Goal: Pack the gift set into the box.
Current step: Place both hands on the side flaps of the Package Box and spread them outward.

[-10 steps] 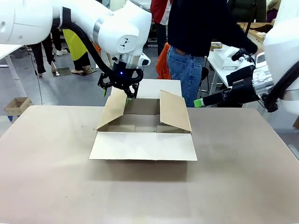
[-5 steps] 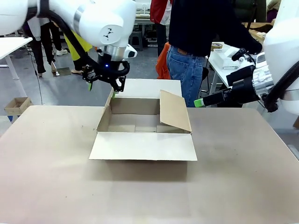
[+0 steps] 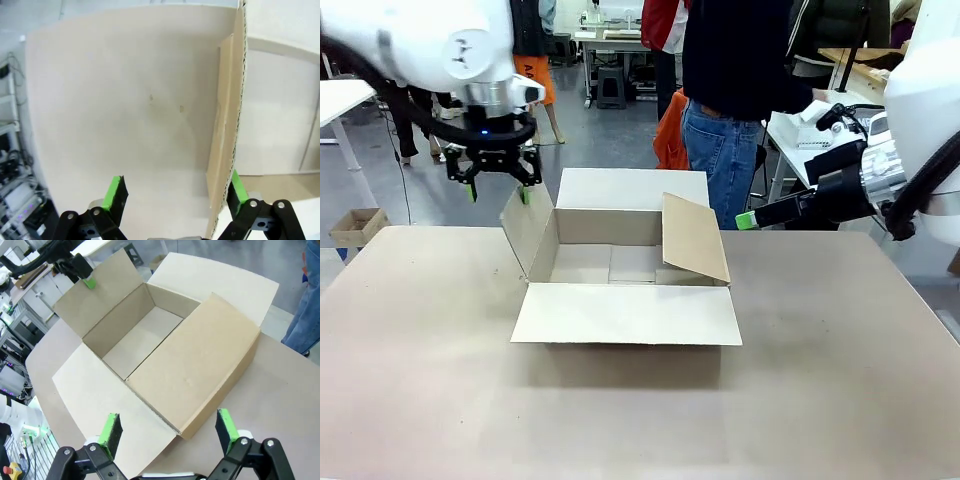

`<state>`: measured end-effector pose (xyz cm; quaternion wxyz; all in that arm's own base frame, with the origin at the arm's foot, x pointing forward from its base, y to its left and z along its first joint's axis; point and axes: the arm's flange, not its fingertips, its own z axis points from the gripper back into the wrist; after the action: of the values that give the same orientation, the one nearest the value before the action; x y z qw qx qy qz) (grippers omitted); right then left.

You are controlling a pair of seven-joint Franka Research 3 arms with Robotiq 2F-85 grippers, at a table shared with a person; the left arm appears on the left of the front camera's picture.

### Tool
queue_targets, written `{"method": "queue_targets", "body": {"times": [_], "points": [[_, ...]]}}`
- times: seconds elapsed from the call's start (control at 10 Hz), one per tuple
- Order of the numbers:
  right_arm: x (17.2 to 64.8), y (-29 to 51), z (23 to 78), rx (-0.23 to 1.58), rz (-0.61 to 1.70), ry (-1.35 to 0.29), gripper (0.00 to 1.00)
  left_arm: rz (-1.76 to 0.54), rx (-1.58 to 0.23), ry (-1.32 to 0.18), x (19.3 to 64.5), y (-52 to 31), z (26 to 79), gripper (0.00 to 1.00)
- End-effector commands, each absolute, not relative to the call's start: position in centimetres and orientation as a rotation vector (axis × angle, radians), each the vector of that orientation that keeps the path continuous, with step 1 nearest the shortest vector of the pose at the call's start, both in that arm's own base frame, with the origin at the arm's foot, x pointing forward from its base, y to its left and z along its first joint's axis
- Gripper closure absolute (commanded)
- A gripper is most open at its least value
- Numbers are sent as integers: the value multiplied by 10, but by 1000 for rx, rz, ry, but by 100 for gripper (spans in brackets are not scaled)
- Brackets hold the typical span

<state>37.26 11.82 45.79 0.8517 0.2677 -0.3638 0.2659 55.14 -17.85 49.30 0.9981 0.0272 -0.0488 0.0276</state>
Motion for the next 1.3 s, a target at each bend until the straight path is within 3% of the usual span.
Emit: {"method": "queue_targets", "body": {"times": [0.0,0.6,0.7,1.0,1.2], "points": [[373,114,461,563,576,-764,0,21,-142,-63,541,-140,470,0],[373,114,461,563,576,-764,0,22,-667,20,550,-31,390,0],[373,114,461,563,576,-764,0,53,-474,-52,550,-53,411,0],[373,118,458,563,560,-766,0,53,-474,-52,550,-53,411,0],[396,172,513,382,609,-624,0,53,-474,-52,550,-53,411,0]]}}
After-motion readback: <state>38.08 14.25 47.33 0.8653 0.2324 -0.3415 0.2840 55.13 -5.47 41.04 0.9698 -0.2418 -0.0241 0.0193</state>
